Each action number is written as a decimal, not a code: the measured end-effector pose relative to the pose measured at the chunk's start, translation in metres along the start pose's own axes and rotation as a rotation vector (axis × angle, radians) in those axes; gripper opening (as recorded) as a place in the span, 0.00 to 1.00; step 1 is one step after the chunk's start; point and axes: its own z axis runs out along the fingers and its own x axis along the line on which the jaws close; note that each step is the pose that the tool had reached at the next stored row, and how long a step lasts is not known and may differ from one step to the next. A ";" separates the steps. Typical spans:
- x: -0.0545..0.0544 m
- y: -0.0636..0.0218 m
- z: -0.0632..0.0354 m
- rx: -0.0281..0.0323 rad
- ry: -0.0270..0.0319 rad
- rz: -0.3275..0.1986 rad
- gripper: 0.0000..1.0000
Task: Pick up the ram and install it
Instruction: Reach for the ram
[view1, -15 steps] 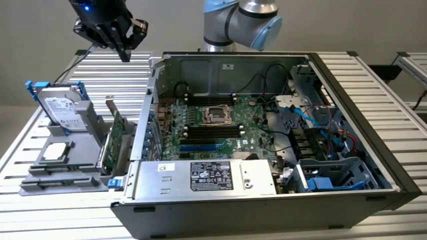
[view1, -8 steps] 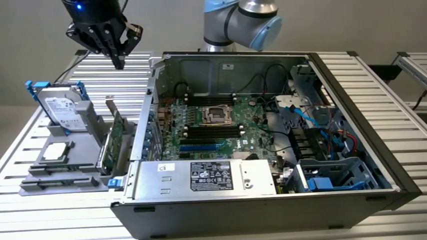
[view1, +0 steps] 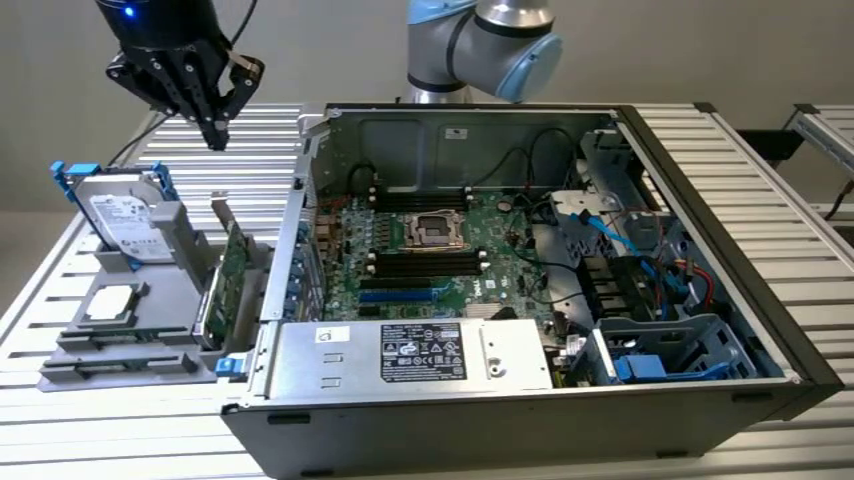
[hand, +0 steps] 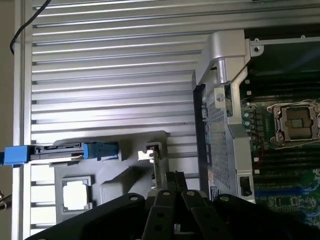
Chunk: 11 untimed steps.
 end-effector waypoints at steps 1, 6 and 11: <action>0.002 -0.0002 0.0001 0.0109 0.0030 0.001 0.11; 0.011 -0.0010 0.0005 0.0541 0.0196 0.005 0.11; 0.024 -0.0026 0.0017 0.0857 0.0280 0.007 0.11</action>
